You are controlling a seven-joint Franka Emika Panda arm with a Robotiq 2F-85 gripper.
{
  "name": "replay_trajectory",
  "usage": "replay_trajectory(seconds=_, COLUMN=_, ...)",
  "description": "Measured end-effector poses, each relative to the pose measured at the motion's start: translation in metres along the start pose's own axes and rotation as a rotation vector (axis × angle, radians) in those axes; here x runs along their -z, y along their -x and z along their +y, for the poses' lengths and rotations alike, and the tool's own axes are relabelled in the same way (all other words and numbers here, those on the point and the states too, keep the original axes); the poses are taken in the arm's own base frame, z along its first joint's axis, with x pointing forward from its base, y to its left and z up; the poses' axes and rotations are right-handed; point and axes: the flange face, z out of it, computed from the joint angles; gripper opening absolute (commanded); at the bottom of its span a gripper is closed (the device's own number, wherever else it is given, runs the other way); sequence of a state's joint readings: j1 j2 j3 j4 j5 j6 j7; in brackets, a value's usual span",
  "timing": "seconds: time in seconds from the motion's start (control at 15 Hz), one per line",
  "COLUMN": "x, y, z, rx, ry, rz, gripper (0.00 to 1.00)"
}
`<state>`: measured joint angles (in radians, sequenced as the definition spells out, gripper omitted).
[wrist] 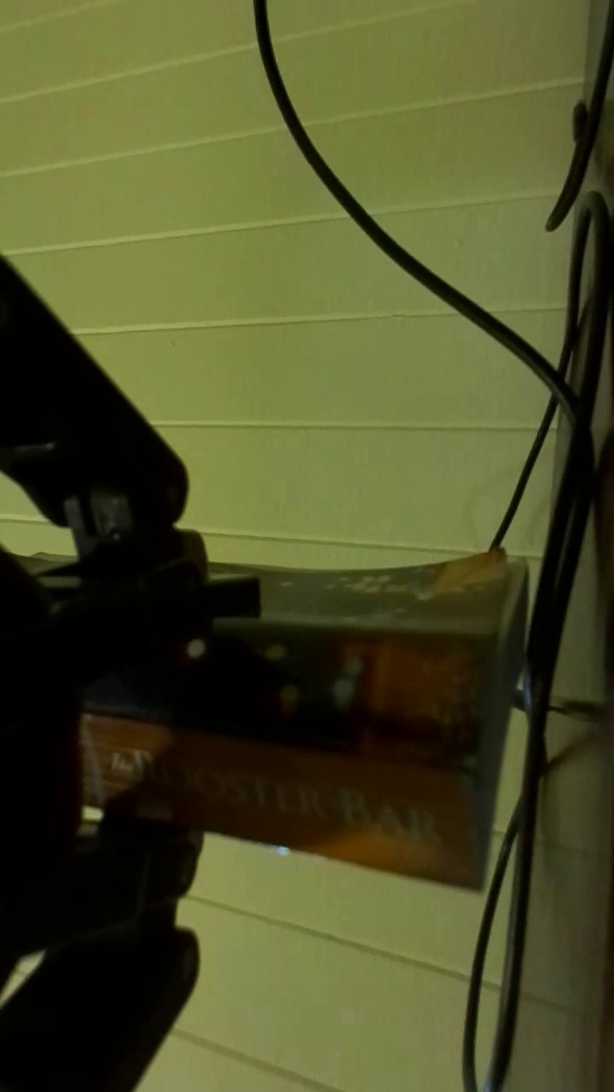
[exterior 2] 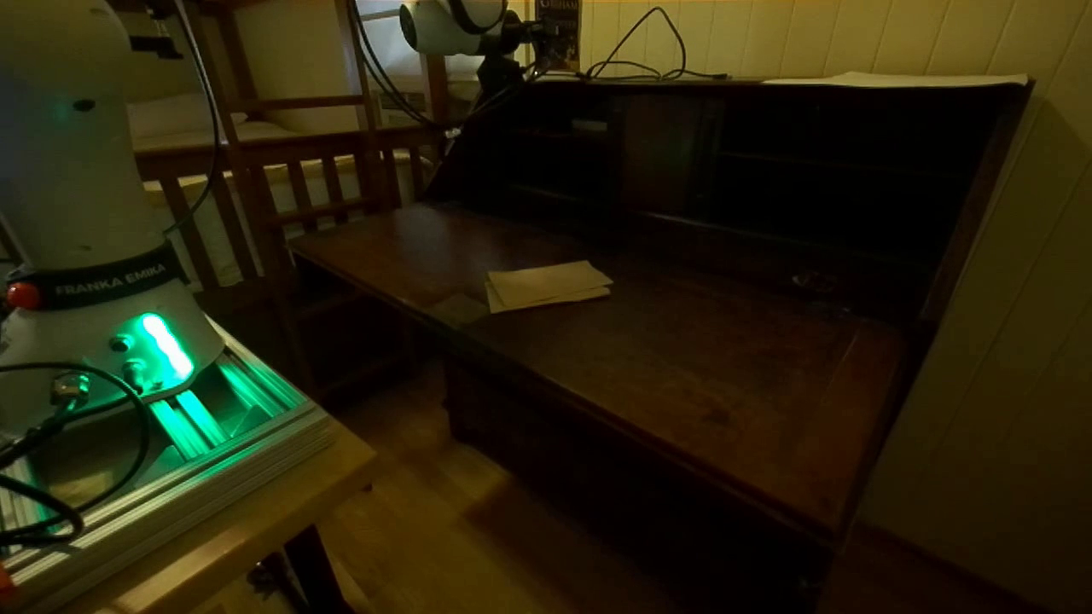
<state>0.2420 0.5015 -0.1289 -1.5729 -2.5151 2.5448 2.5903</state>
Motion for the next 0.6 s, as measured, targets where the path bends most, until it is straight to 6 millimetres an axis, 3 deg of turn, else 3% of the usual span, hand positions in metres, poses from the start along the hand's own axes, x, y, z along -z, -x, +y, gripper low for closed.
replay_trajectory(seconds=0.27, x=0.004, y=-0.006, z=-0.001, rx=-0.026, ry=0.023, rz=0.032, gripper=0.1)
replay_trajectory(seconds=0.6, x=0.03, y=-0.021, z=-0.003, rx=0.006, ry=0.108, rz=-0.006, gripper=0.1)
